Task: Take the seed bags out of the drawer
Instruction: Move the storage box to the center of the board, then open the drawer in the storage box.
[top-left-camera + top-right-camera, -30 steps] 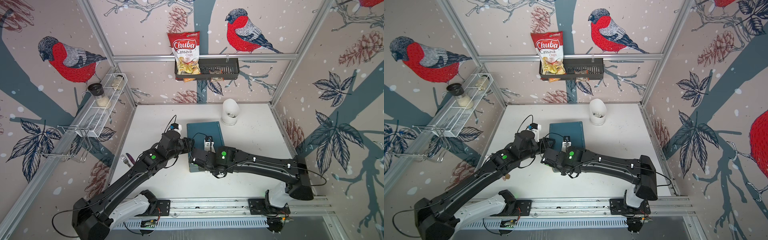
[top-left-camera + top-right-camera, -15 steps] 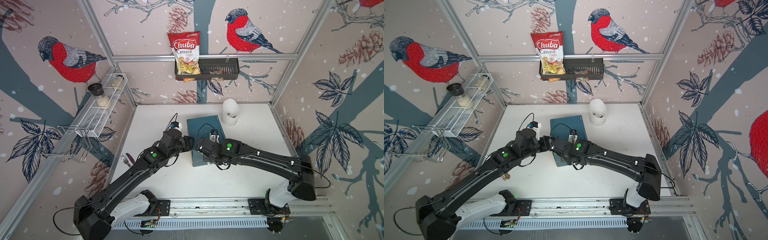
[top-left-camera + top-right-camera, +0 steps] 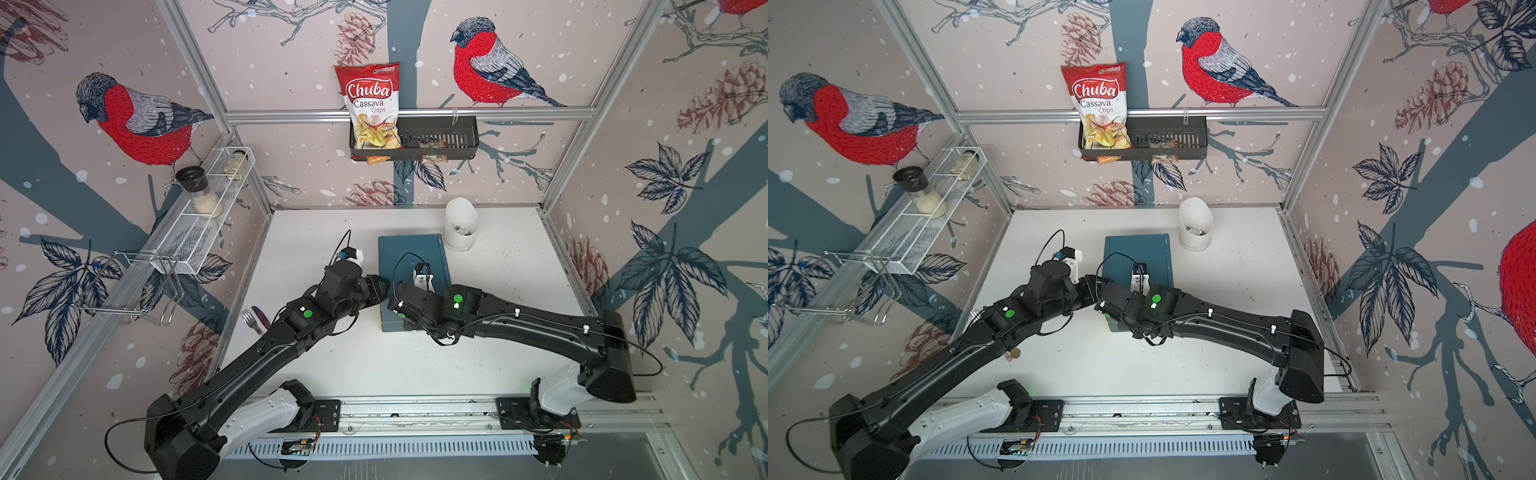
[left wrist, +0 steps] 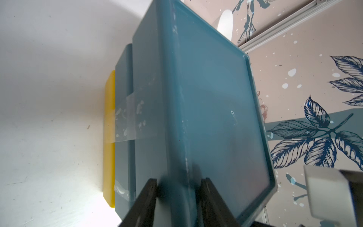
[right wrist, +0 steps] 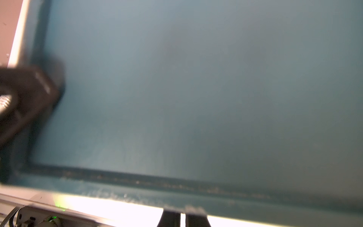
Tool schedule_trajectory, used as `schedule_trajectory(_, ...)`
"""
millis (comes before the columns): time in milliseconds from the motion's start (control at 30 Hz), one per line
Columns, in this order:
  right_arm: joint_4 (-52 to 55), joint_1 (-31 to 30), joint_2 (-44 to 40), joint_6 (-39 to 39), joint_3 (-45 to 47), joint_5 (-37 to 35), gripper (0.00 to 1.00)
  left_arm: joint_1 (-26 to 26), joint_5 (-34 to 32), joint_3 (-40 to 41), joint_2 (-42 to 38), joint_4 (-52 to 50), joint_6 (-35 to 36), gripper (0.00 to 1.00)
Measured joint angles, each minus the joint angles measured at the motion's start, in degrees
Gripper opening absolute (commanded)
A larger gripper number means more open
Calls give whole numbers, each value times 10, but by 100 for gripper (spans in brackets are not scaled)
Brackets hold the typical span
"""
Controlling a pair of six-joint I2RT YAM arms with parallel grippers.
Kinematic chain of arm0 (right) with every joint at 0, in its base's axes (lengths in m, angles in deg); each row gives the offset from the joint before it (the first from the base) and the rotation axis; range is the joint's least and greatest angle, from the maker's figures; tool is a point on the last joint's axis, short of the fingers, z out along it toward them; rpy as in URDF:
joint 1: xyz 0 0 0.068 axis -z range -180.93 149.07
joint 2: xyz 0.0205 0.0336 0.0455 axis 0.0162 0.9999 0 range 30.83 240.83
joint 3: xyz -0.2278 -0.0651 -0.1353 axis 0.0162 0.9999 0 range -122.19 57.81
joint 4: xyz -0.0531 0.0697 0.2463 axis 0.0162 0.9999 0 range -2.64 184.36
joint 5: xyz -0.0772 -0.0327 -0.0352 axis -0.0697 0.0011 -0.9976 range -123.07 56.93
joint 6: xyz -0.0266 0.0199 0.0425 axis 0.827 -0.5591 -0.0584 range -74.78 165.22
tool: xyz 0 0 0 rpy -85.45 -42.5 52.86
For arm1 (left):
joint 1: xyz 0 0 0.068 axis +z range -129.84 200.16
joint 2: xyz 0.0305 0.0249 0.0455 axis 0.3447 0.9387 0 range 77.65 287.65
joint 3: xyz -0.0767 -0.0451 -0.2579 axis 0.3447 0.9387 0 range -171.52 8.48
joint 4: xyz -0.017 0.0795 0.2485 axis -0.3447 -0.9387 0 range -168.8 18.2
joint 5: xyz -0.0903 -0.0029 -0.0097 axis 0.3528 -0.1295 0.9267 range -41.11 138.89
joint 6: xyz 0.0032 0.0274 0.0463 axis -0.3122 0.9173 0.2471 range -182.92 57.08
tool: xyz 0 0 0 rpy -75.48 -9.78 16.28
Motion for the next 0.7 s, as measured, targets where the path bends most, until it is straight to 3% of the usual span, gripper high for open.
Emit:
schedule_trajectory(400,-4,1,-22,-2,15,-7,0,-1,-25,46,-16,58,-42,35)
schedule_trajectory(533,-24,14,-50,-2,45,5,0,-3,-20,63,-21,79,-57,53)
schedule_trajectory(700,-25,23,-64,-2,56,11,0,-7,-23,69,-32,68,-61,67)
